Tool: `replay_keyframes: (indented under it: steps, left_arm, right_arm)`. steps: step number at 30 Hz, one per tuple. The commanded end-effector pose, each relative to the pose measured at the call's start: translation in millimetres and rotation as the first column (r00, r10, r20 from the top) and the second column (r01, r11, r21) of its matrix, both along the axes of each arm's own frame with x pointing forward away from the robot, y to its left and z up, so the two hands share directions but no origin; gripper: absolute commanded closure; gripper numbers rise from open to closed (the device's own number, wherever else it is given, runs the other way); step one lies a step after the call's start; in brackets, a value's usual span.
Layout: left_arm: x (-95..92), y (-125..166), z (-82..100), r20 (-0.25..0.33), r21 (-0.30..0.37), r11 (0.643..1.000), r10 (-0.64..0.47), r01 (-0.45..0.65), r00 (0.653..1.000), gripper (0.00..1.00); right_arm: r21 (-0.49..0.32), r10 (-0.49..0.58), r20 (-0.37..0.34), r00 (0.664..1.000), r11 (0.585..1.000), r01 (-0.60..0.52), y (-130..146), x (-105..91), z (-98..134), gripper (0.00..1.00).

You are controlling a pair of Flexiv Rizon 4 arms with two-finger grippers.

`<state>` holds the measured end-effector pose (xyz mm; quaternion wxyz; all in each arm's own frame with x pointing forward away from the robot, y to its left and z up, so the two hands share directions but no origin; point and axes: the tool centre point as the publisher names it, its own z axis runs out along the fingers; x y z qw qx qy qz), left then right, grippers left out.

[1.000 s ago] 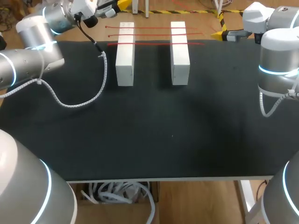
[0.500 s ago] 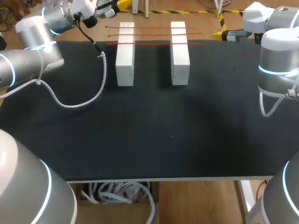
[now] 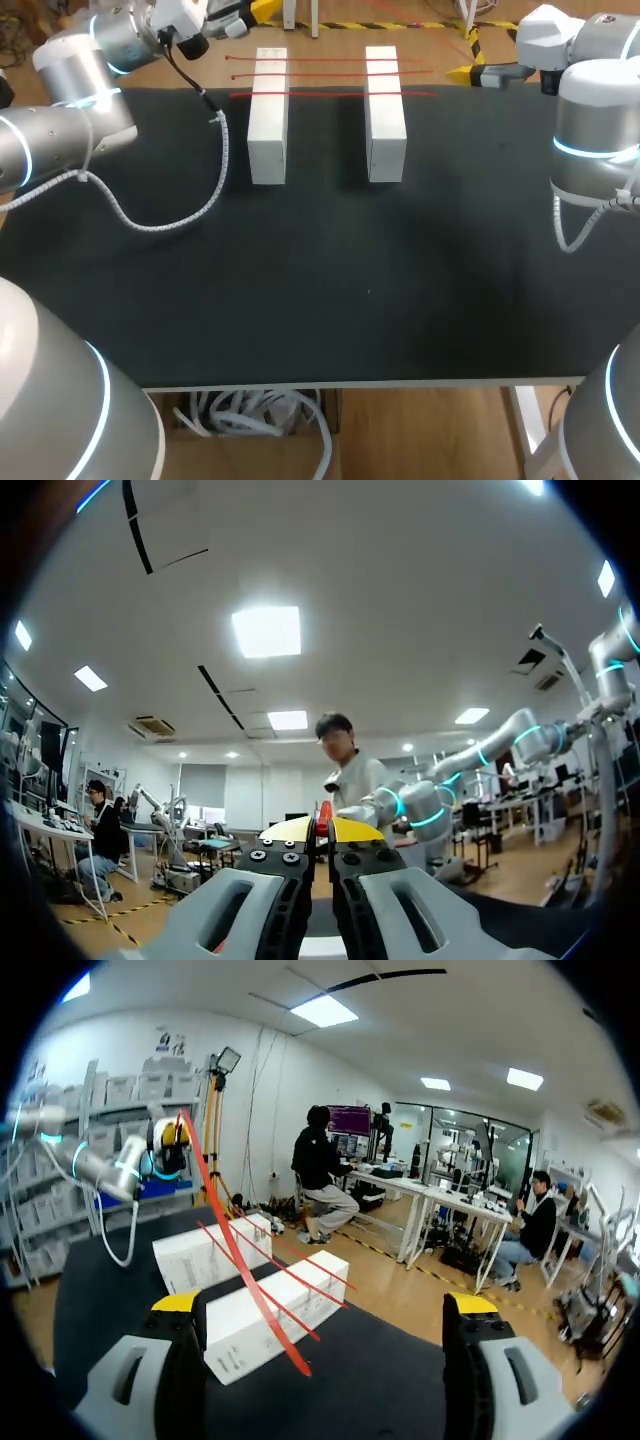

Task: Grab the tape and strap the tape.

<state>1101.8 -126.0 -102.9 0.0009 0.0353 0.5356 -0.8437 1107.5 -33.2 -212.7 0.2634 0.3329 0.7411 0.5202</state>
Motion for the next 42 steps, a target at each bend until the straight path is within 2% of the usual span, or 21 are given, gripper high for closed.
replay_keyframes:
  steps: [1,2,4,7,9,10,11,12,26,30,31,33,34,35,36,37,38,39,40,41,42]
  left_arm:
    - [-1.5,0,0.8,-0.001,0.001,1.000,0.004,-0.004,1.000,1.00]
    - [-1.5,0,0.8,-0.001,0.001,1.000,0.004,-0.004,1.000,1.00]
    - [-1.5,0,0.8,-0.001,0.001,1.000,0.004,-0.004,1.000,1.00]
    - [-1.5,0,0.8,-0.001,0.001,1.000,0.004,-0.004,1.000,1.00]
    - [-1.5,0,0.8,-0.001,0.001,1.000,0.004,-0.004,1.000,1.00]
    - [-1.5,0,0.8,-0.001,0.001,1.000,0.004,-0.004,1.000,1.00]
    - [-1.5,0,0.8,-0.001,0.001,1.000,0.004,-0.004,1.000,1.00]
    - [-1.5,0,0.8,-0.001,0.001,1.000,0.004,-0.004,1.000,1.00]
    - [-1.5,0,0.8,-0.001,0.001,1.000,0.004,-0.004,1.000,1.00]
    - [-1.5,0,0.8,-0.001,0.001,1.000,0.004,-0.004,1.000,1.00]
    - [-1.5,0,0.8,-0.001,0.001,1.000,0.004,-0.004,1.000,1.00]
    - [-1.5,0,0.8,-0.001,0.001,1.000,0.004,-0.004,1.000,1.00]
    - [-1.5,0,0.8,-0.001,0.001,1.000,0.004,-0.004,1.000,1.00]
    - [-1.5,0,0.8,-0.001,0.001,1.000,0.004,-0.004,1.000,1.00]
    - [-1.5,0,0.8,-0.001,0.001,1.000,0.004,-0.004,1.000,1.00]
    - [-1.5,0,0.8,-0.001,0.001,1.000,0.004,-0.004,1.000,1.00]
    - [-1.5,0,0.8,-0.001,0.001,1.000,0.004,-0.004,1.000,1.00]
    - [-1.5,0,0.8,-0.001,0.001,1.000,0.004,-0.004,1.000,1.00]
    - [-1.5,0,0.8,-0.001,0.001,1.000,0.004,-0.004,1.000,1.00]
    - [-1.5,0,0.8,-0.001,0.001,1.000,0.004,-0.004,1.000,1.00]
    - [-1.5,0,0.8,-0.001,0.001,1.000,0.004,-0.004,1.000,1.00]
  right_arm:
    - [0.294,-0.001,-0.258,0.966,0.952,0.079,-2,-10.7,8,0.00]
    - [0.337,0.002,-0.319,0.948,0.935,0.111,-2,-14.3,8,0.00]
    - [0.410,0.007,-0.458,0.889,0.889,0.204,-1,-22.2,6,0.00]
    - [0.469,0.006,-0.644,0.765,0.793,0.389,-5,-31.7,5,0.00]
    - [0.473,-0.005,-0.692,0.722,0.752,0.459,-7,-38.2,7,0.00]
    - [0.479,0.004,-0.696,0.718,0.748,0.460,-7,-40.8,10,0.00]
    - [0.481,0.003,-0.675,0.738,0.760,0.437,-7,-43.1,12,0.00]
    - [0.483,0.018,-0.612,0.791,0.800,0.355,-5,-43.8,16,0.00]
    - [0.483,0.018,-0.612,0.791,0.800,0.355,-5,-43.8,16,0.00]
    - [0.474,0.088,-0.788,0.610,0.719,0.508,3,-73.5,14,0.00]
    - [0.464,0.105,-0.832,0.545,0.670,0.579,3,-78.5,14,0.00]
    - [0.430,0.132,-0.887,0.443,0.587,0.686,1,-83.8,12,0.00]
    - [0.424,0.161,-0.899,0.408,0.558,0.713,1,-85.2,12,0.00]
    - [0.434,0.183,-0.898,0.401,0.525,0.732,1,-85.4,13,0.00]
    - [0.451,0.186,-0.889,0.418,0.506,0.735,0,-84.8,14,0.00]
    - [0.464,0.198,-0.885,0.422,0.460,0.757,-2,-83.9,15,0.00]
    - [0.460,0.231,-0.887,0.399,0.383,0.801,-4,-81.9,17,0.00]
    - [0.441,0.273,-0.891,0.363,0.330,0.835,-7,-79.8,18,0.00]
    - [0.401,0.318,-0.896,0.311,0.274,0.874,-8,-77.4,19,0.00]
    - [0.325,0.349,-0.908,0.234,0.232,0.917,-9,-74.5,17,0.00]
    - [0.275,0.365,-0.911,0.193,0.187,0.943,-10,-71.6,15,0.00]
